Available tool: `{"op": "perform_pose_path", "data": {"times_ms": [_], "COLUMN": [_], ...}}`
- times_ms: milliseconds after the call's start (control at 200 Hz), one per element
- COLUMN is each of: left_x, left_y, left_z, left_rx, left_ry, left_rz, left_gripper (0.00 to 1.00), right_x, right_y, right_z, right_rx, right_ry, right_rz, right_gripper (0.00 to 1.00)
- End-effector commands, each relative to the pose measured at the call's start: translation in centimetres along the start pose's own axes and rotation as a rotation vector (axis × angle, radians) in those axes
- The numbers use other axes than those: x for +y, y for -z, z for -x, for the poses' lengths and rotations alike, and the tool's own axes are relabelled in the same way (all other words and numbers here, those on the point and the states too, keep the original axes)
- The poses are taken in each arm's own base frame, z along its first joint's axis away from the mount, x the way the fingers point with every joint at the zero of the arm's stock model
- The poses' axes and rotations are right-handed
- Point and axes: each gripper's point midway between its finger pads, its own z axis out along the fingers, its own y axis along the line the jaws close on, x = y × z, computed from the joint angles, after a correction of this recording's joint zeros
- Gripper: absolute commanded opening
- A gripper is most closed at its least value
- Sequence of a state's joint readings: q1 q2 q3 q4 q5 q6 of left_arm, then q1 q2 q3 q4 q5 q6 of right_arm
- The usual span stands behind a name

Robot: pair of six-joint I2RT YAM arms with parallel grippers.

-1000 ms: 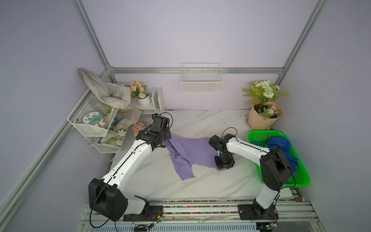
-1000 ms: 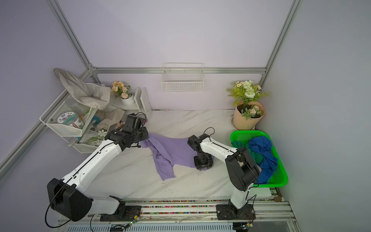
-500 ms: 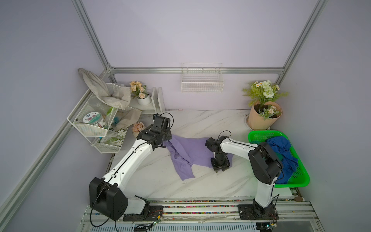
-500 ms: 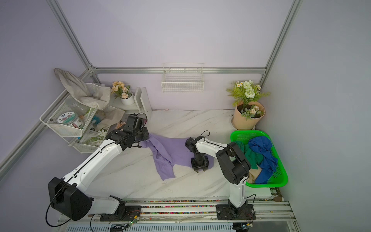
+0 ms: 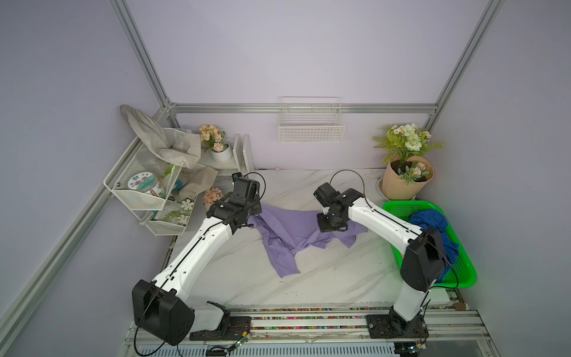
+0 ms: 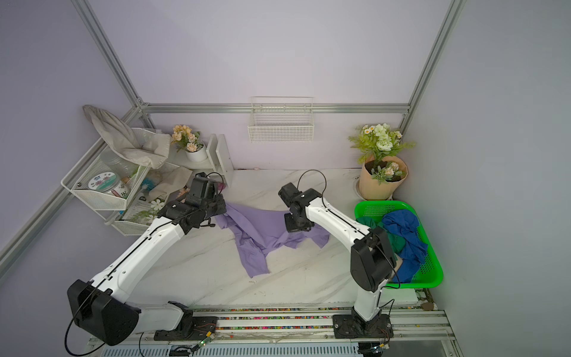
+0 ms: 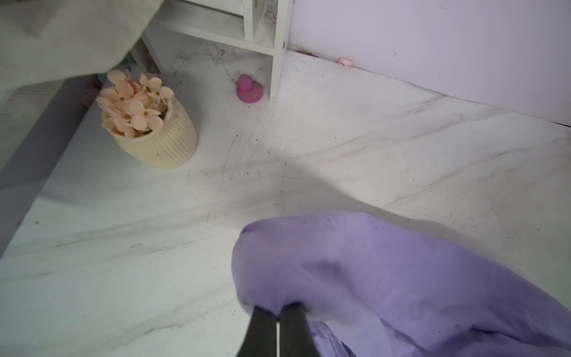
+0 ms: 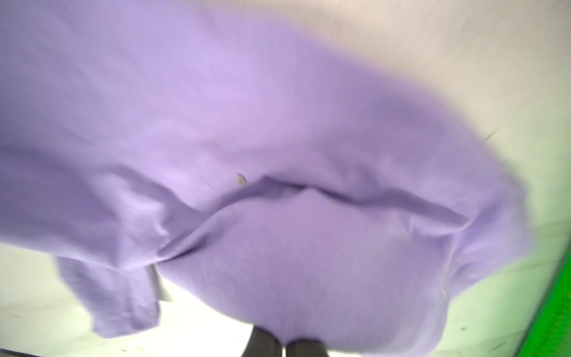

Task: Fold and stack t-shirts
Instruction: Flatten out the T-shirt at the center of the board.

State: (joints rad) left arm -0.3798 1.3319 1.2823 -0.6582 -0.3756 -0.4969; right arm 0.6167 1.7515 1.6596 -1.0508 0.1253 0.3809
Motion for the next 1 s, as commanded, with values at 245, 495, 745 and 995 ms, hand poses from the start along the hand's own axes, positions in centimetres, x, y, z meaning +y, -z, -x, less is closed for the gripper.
{"op": "perform_pose_path", "data": {"times_ms": [245,495,745,995], "left_x": [0.2,2.3,4.5,3.3], "left_y": [7.8,15.6,28.1,31.7], "left_z": [11.1,15.2,18.5,19.0], "left_rx": [-0.357,-0.585,-0.96,-1.021], "left_ry": [-0.005,0.096,0.132,0.116], "left_rz": [-0.005,-0.052,-0.21,-0.361], "left_gripper": [0.0,0.0,0.0,0.0], "right_x": [-6.0,-8.8,-11.5,-12.7], "right_y": [17.5,26.2,38.4,43.7], "right_z": [10.8,8.2,3.8,1.9], "right_rx": [-0.639,-0.934,-1.328,-1.424], "right_ry": [-0.092,-0.255,-0.349,-0.371], "right_rz": [-0.224,-0.112,0.105,0.161], "right_gripper": [0.0,0.0,0.0,0.0]}}
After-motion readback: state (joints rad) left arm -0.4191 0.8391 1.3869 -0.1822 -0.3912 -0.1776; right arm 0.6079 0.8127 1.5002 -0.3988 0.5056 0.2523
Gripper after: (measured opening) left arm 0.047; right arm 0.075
